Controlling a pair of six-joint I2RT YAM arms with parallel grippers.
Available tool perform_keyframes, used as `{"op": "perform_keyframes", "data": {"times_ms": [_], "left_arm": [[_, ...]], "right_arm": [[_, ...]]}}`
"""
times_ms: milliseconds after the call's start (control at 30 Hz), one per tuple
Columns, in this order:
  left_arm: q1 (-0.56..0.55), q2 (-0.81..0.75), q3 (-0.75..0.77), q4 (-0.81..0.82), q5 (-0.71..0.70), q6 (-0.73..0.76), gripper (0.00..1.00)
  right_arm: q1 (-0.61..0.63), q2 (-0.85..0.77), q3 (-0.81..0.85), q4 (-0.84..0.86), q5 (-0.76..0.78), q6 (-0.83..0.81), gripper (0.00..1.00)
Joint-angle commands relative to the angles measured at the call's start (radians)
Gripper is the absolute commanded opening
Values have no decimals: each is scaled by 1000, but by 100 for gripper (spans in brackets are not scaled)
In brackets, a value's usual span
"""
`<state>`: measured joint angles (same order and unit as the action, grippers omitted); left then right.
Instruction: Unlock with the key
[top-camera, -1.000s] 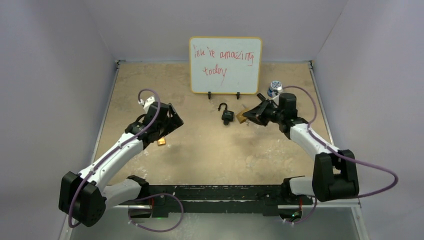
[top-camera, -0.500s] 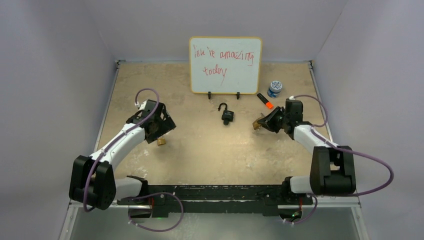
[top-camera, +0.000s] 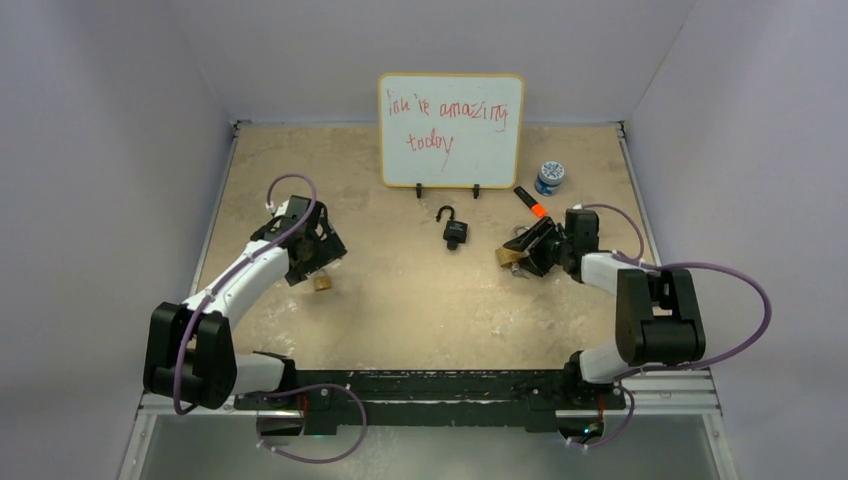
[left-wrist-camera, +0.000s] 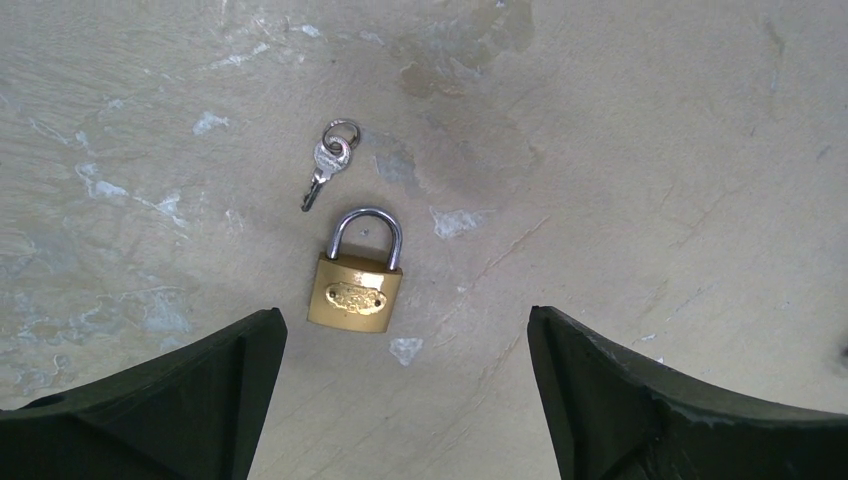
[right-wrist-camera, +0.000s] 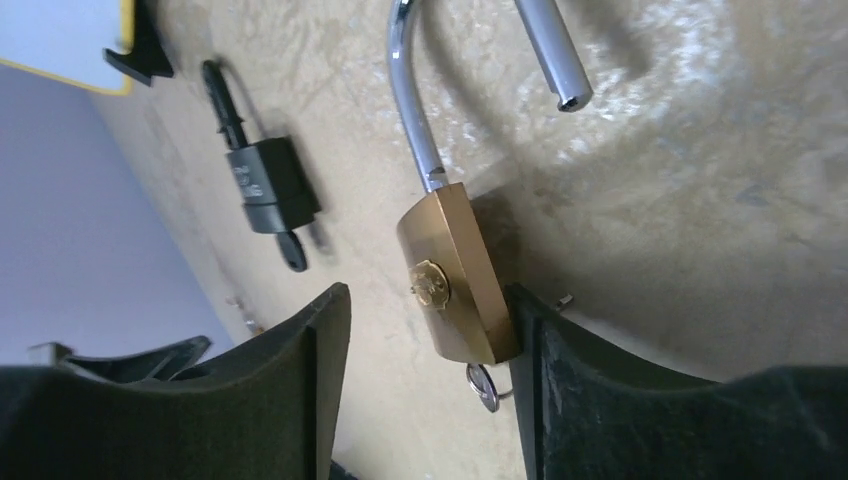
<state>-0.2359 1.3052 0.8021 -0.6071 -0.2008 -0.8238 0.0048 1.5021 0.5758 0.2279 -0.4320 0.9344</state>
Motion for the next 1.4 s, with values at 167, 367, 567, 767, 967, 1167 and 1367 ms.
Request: {"op": "perform_keyframes", "data": {"times_ms": [167,367,567,767,967,1167,1367], "left_arm": [[21,31,-2,27,-70,42,95],[21,48,-24,38,-80,60,96],[21,94,-65,75,-42,76,87],[21,135,-82,146,-21,117,66],[21,158,-104,191,23,142,41],[-20,155,-111,200,129,88,26],[-222,171,9,143,91,22,25]], "right_arm": [[-2,-170,58,-260,268,-127,72],[-1,-299,109,-425,454,-205,75],[-2,-346,110,-421,435,-237,70],[-2,-357,81,-405,372,-220,65],[-2,-368,72,-415,364,-221,63],[-1,-358,75,-412,350,-218,61],[-1,-346,65,-395,321,-206,59]]}}
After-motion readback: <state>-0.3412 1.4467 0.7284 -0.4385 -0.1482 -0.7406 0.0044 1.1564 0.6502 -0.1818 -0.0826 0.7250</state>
